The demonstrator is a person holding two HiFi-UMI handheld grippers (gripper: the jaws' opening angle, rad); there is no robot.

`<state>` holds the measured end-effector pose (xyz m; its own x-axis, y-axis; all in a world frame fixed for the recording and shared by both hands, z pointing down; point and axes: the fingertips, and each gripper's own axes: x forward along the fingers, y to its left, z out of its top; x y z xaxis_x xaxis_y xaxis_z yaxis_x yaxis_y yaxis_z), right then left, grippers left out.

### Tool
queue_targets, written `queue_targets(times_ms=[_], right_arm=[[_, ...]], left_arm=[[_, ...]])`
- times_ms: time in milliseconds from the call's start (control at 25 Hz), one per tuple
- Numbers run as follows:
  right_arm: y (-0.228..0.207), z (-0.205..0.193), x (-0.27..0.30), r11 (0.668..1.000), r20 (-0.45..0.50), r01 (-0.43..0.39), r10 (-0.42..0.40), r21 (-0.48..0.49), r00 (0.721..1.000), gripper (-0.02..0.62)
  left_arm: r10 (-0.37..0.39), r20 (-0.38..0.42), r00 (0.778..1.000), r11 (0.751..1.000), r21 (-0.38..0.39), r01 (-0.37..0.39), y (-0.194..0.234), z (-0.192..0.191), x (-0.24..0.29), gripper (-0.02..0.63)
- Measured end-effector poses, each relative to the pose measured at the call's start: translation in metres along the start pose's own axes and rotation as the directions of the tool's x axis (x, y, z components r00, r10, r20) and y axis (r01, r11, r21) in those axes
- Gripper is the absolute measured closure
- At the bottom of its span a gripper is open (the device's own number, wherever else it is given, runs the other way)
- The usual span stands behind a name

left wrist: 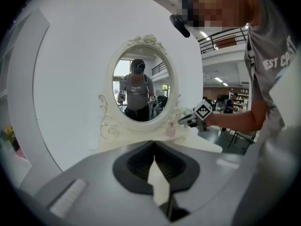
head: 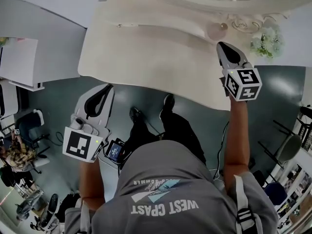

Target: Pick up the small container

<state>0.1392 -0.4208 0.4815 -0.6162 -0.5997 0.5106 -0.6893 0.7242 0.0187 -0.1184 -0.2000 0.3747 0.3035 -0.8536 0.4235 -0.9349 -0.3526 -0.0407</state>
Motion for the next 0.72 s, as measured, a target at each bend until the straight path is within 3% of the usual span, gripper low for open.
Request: queue_targets(times_ms=[720], right_arm=[[-0.07,-0.035,0.062,0.996,-0.067,0.089,-0.089,0.007,0.994,0.565]], left_arm=[[-0.073,-0.131,0.989,0.995,-0.08,0.063,-0.002,-0.046,0.062,0.604]])
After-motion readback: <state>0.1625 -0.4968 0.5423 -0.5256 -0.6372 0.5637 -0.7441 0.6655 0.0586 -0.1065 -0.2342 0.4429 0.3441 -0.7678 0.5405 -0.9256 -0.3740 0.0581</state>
